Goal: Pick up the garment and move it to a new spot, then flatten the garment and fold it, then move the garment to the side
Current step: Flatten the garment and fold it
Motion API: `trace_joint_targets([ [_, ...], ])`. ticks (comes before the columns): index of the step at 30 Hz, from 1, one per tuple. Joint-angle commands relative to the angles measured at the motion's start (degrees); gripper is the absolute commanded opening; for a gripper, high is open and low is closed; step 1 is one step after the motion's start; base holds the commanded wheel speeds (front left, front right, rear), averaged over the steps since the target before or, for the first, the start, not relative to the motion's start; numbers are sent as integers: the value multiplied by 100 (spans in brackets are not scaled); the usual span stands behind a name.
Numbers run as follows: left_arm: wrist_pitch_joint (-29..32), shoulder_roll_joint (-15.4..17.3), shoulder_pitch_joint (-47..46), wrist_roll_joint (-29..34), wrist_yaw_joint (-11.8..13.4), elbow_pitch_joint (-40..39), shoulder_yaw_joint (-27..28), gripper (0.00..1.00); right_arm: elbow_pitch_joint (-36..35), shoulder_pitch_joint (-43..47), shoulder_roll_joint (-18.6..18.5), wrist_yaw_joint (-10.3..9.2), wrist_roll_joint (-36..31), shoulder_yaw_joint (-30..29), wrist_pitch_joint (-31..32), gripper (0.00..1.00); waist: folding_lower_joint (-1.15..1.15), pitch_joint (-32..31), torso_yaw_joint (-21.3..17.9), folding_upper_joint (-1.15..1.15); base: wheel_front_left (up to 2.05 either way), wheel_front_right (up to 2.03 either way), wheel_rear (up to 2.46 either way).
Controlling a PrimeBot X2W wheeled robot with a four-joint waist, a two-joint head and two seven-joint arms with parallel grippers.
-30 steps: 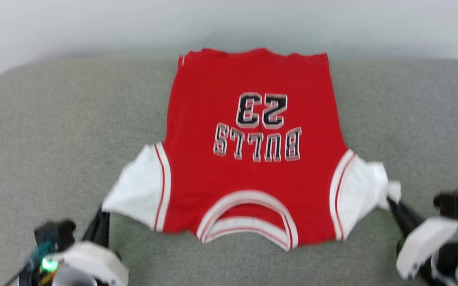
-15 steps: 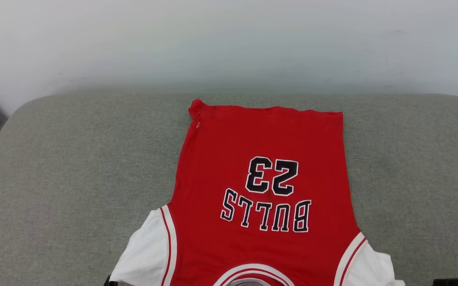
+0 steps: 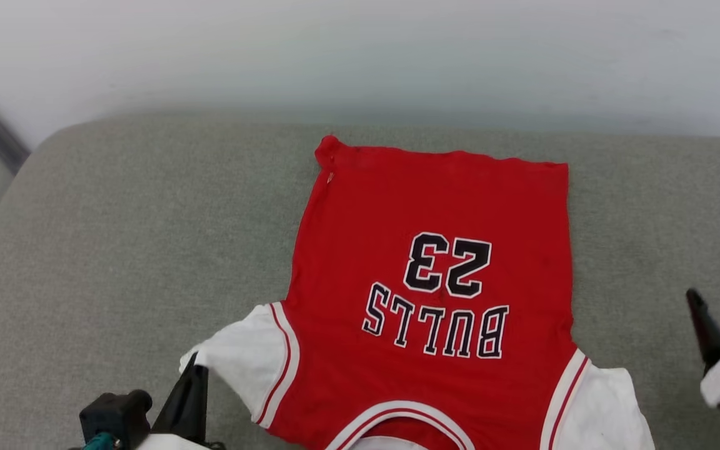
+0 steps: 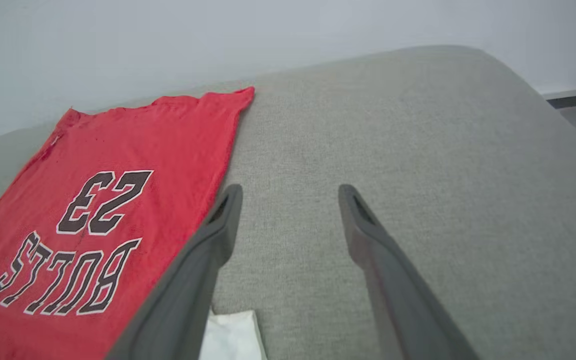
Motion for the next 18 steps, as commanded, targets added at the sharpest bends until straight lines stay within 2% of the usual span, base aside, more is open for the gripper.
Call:
trace_joint_targets([
  [1,-42,7,-238,92,-43,-122,-20,0,328,-618,-173,0,43,-81,48,100,0,412,205,0,0,0,0],
  [5,-137,-82,-676,201,-112,-311,-66,0,1056,-1975,-411,-1,104,-174,360,100,0,1045,430,0,0,0,0],
  [7,-220,-193,-1029,281,-211,-376,-141,0,1535,-2973,-617,0,61,-196,921,100,0,1557,637,0,0,0,0],
  [9,-250,-217,-1108,294,-231,-352,-165,0,1709,-3225,-649,-1,22,-171,1109,100,0,1641,689,0,0,0,0],
  [15,-410,-386,-1544,355,-376,-314,-261,0,2424,-4644,-939,-1,-242,24,2465,100,0,2234,980,0,0,0,0],
  [18,-474,-459,-1746,374,-471,-267,-323,0,2634,-5176,-988,-1,-403,-9,2838,100,0,2495,1110,0,0,0,0],
])
